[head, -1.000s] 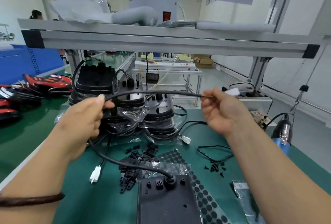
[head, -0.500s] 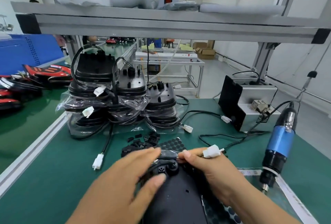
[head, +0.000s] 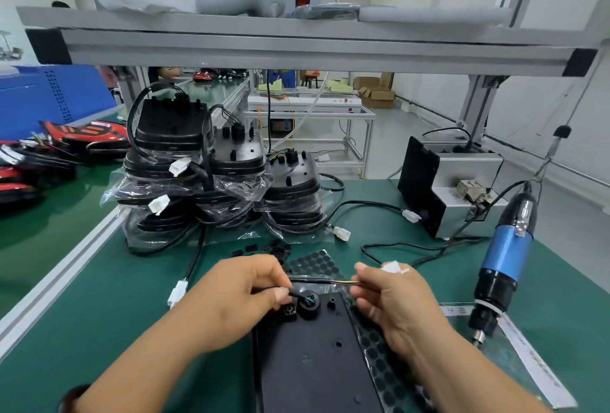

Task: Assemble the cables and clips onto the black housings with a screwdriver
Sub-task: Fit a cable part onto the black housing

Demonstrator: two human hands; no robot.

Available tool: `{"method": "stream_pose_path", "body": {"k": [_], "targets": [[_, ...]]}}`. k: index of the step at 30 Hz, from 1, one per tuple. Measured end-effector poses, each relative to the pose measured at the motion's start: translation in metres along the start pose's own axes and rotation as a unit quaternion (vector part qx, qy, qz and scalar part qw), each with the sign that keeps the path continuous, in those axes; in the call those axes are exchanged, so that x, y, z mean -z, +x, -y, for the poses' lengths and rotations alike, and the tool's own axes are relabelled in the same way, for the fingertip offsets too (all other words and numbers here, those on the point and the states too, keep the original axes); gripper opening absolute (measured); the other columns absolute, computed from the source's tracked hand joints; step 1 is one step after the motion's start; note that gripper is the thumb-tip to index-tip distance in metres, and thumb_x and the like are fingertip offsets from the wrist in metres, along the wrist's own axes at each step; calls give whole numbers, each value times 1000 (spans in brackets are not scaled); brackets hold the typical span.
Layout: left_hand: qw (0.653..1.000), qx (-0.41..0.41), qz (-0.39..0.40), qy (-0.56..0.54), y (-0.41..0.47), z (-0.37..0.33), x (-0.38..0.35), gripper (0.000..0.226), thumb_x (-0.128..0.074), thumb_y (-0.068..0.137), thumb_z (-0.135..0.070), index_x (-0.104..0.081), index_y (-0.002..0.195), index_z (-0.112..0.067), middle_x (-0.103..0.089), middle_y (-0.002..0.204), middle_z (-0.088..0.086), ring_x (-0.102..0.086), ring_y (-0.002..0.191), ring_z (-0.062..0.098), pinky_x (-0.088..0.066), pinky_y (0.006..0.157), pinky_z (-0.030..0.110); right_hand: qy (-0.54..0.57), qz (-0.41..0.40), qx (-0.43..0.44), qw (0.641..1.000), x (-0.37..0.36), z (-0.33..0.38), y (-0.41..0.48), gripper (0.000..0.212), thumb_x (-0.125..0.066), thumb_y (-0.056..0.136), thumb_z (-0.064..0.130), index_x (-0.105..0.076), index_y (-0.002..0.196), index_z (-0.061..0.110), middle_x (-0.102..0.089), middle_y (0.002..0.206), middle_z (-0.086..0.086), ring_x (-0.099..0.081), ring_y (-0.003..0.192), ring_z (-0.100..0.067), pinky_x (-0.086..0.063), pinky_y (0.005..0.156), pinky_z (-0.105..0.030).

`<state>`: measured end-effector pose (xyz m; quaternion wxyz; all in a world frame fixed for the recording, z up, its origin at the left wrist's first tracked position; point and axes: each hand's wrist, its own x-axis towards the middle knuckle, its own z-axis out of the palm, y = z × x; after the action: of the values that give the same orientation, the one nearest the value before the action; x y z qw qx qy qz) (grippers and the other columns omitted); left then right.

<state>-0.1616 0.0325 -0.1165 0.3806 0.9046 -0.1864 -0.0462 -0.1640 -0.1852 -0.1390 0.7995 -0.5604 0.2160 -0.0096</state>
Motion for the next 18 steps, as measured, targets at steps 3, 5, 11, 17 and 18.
{"method": "stream_pose_path", "body": {"k": [3, 5, 11, 17, 18], "targets": [[997, -26, -54, 39, -8, 2, -5, 14, -71, 82, -25, -66, 80, -38, -66, 71, -23, -60, 67, -1, -44, 62, 10, -29, -2, -19, 999, 7, 2, -5, 50, -74, 82, 12, -42, 120, 17, -63, 73, -16, -61, 49, -20, -50, 43, -26], [994, -48, -78, 57, -14, 5, -10, 17, -71, 82, -28, -63, 84, -42, -66, 73, -22, -61, 70, 2, -47, 63, 15, -110, 28, -27, 993, 13, 6, -12, 89, -73, 84, 22, -12, 148, 32, -67, 68, -19, -59, 47, -23, -48, 42, -27], [990, -89, -103, 42, -19, 11, -15, 18, -69, 85, -27, -61, 86, -43, -65, 81, -22, -62, 77, 2, -51, 71, 23, -464, 105, 106, 873, 30, -7, -40, 66, -61, 91, 28, -15, 132, 52, -64, 57, -1, -61, 52, -16, -53, 58, -32], [984, -124, -110, 63, -18, 30, -15, 6, -63, 82, -43, -62, 85, -48, -66, 84, -25, -64, 77, -4, -53, 68, 20, -716, 11, 209, 666, 32, -8, -43, 30, -42, 91, 63, -41, 95, 34, -41, 98, 11, -46, 89, -2, -36, 75, -8], [983, -128, -107, 73, -16, 36, -14, 3, -61, 83, -48, -62, 86, -49, -66, 85, -25, -65, 78, -4, -53, 66, 18, -745, 15, 182, 641, 28, -2, -44, 41, -39, 88, 70, -42, 92, 30, -39, 98, 7, -44, 92, -8, -36, 79, -15]]}}
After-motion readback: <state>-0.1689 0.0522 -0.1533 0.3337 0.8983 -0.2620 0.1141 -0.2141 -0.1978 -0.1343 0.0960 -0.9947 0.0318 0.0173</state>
